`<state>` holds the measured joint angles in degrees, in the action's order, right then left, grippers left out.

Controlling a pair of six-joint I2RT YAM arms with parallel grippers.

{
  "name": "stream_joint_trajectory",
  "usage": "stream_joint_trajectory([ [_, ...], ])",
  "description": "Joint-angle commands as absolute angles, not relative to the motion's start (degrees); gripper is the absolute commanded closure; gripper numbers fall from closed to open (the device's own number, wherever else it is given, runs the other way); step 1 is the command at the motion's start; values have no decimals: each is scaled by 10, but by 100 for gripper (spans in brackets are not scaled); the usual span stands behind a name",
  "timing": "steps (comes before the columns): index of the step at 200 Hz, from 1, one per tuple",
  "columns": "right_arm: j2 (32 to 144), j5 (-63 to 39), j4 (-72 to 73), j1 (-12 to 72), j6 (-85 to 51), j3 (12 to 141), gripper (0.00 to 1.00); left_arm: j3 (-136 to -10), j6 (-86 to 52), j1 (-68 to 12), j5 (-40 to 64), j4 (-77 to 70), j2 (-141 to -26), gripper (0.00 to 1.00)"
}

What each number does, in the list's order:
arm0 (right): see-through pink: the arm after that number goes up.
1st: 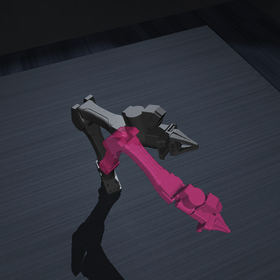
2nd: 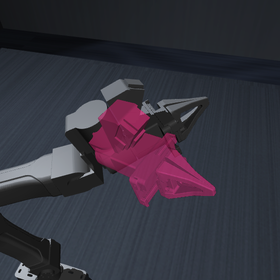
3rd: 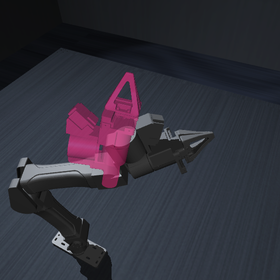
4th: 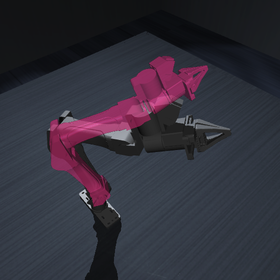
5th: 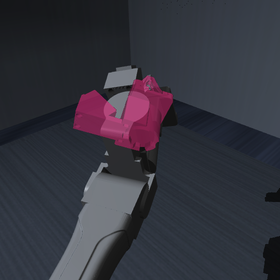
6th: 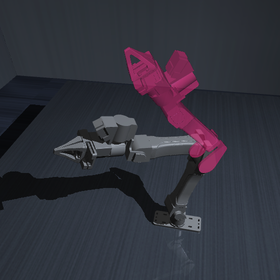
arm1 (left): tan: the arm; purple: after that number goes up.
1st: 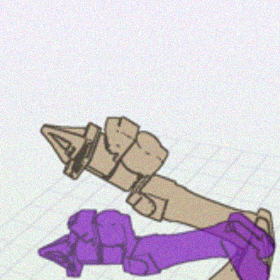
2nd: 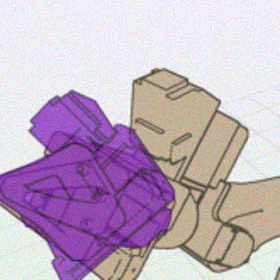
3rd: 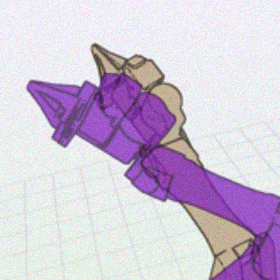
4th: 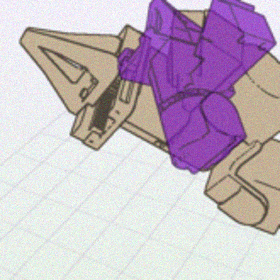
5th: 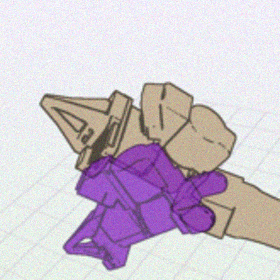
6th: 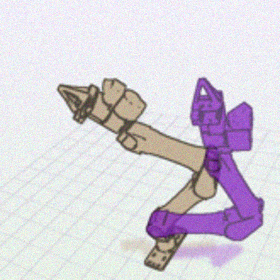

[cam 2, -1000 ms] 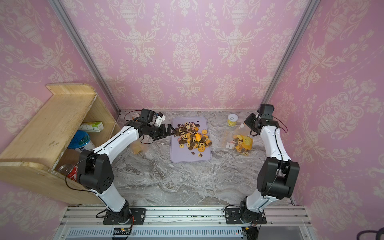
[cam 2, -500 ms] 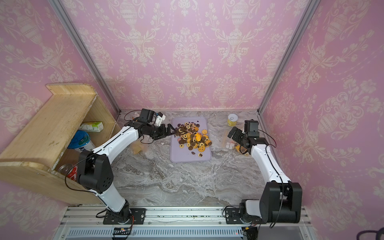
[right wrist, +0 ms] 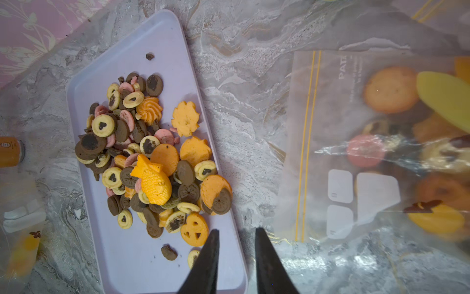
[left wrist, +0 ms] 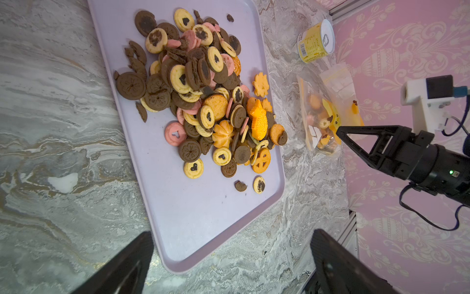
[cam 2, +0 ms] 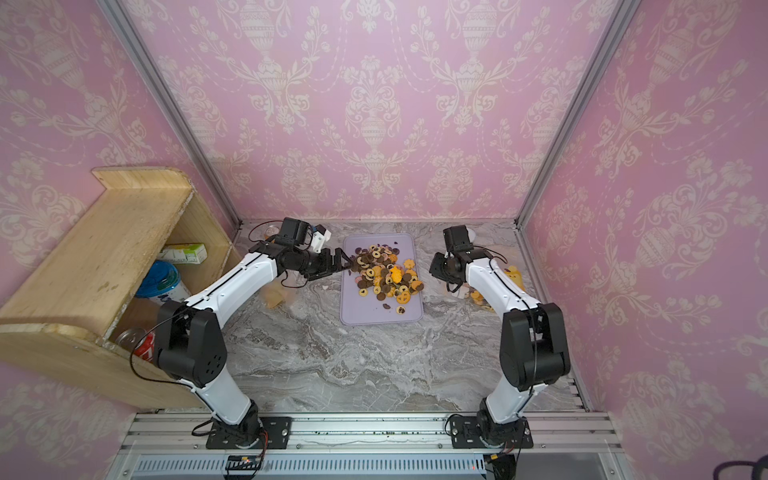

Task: Pour cookies out of the ziploc bag
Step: Place the ziploc bag at the center of the board, then move the ziploc bag to the center of the board.

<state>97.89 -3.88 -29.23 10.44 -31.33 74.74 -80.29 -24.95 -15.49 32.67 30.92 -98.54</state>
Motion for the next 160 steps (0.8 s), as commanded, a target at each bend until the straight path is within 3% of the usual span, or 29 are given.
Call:
stream_joint_trajectory([
  [1,1026,-50,-311,110,-317,783,81,-799,-254,-151,338,309,-980,1],
  [24,1076,-36,-330,113,-312,822,86,-799,-253,-150,339,309,-980,1],
  [48,1108,-4,-358,118,-308,855,83,-799,-252,-150,339,309,-979,1],
  [66,1119,53,-390,129,-299,877,71,-799,-252,-150,340,308,-980,1],
  [77,1122,85,-407,137,-290,887,55,-798,-252,-150,340,308,-980,1],
  [84,1124,110,-418,143,-284,893,51,-798,-252,-150,342,307,-980,1],
  [160,1161,203,-493,149,-255,935,50,-797,-255,-150,349,303,-977,1],
])
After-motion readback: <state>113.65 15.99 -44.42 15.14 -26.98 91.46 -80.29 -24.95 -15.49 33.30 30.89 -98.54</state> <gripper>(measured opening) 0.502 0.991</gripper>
